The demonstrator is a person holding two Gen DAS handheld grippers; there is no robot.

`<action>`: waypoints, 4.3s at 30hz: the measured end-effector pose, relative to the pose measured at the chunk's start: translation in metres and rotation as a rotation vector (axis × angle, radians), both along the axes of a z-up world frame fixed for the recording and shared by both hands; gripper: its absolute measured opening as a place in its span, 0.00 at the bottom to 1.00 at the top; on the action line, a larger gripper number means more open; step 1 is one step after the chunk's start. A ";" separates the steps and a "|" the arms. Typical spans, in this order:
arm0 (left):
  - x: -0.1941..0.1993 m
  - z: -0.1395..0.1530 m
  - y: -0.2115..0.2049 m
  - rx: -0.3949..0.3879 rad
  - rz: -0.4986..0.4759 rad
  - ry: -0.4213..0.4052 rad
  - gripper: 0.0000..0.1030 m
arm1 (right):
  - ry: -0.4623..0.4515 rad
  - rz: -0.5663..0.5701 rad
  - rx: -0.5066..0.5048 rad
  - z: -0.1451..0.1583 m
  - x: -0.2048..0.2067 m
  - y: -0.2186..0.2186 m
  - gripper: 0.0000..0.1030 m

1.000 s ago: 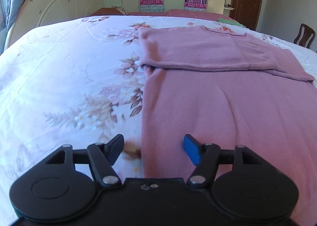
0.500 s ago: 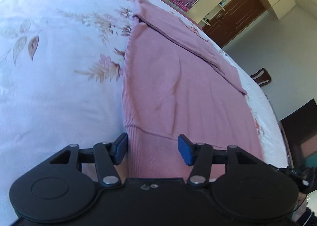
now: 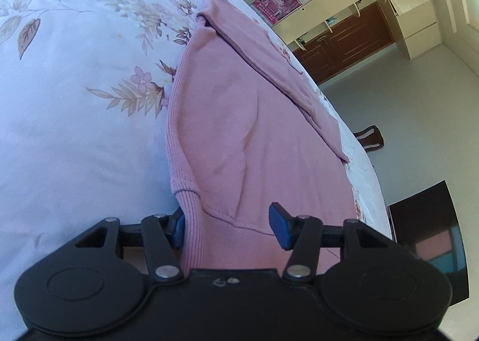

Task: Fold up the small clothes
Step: 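Grasp the hem corners with both grippers, then lift the hem with both grippers and fold it toward the collar, then lay the hem down near the collar and open both grippers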

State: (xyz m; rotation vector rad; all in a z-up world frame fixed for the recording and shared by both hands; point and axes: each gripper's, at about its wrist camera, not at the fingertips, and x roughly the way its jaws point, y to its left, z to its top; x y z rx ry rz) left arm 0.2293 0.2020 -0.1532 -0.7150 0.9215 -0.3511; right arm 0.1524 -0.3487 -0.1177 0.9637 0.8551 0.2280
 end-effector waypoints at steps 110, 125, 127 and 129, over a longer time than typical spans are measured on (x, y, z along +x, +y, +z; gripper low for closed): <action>0.365 0.044 -0.063 0.679 0.034 -0.569 0.07 | -0.348 0.108 -0.648 0.022 0.402 0.034 0.08; 0.408 0.011 -0.071 0.746 -0.007 -0.326 0.08 | -0.245 0.041 -0.692 0.003 0.403 0.033 0.08; 0.412 0.010 -0.074 0.775 -0.007 -0.328 0.11 | -0.187 0.052 -0.701 -0.007 0.412 0.034 0.08; 0.413 0.010 -0.075 0.794 0.001 -0.322 0.20 | -0.186 0.049 -0.704 -0.007 0.414 0.035 0.08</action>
